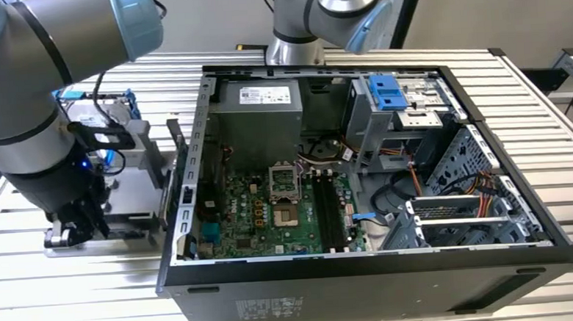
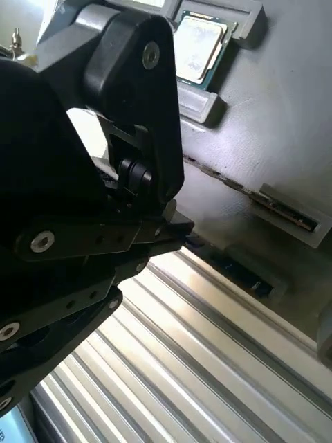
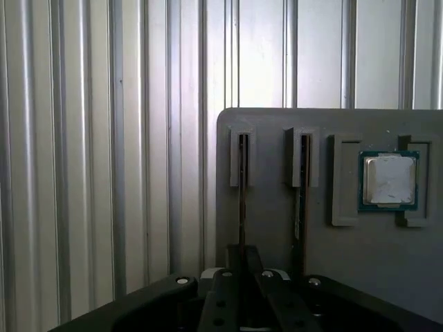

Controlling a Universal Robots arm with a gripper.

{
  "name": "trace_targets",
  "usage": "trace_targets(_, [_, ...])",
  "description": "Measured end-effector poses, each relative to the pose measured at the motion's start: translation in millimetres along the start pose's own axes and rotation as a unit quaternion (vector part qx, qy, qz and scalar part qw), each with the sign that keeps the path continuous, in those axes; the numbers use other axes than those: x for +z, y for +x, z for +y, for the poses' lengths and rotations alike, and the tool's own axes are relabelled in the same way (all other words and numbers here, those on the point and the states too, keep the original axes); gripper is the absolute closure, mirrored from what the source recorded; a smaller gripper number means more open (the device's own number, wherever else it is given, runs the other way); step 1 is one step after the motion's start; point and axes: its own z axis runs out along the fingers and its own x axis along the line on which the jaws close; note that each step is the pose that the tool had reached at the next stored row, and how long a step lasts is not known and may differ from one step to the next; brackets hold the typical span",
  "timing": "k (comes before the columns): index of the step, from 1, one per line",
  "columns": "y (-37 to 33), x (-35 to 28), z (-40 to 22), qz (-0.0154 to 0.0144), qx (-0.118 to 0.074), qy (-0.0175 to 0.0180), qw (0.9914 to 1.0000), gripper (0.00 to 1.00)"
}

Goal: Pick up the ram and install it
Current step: 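Pick up the ram and move it above insertion slot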

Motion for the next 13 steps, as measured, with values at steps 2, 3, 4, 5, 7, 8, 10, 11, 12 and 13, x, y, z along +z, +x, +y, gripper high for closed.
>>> trace_targets(2, [0.2,-9.2,0.2,0.0001,0.0,0.0,1.0,1.0])
trace_targets(3, [0.3,-13.9,0.3,0.0,0.0,0.0,1.0,1.0])
trace_targets(4, [0.4,-18.4,0.3,0.0,0.0,0.0,1.0,1.0])
trace_targets(5, [0.5,-23.0,0.4,0.0001,0.0,0.0,1.0,1.0])
trace_targets(7, [0.7,-31.9,0.5,0.0,0.0,0.0,1.0,1.0])
trace_targets(8, [0.8,-36.3,0.6,0.0,0.0,0.0,1.0,1.0])
trace_targets(10, [0.9,-45.6,0.8,0.0,0.0,0.0,1.0,1.0])
trace_targets(11, [1.0,-50.0,0.9,0.0,0.0,0.0,1.0,1.0])
trace_targets(12, [1.1,-54.5,0.9,0.0,0.0,0.0,1.0,1.0])
trace_targets(13, [1.2,-58.9,1.0,0.0,0.0,0.0,1.0,1.0])
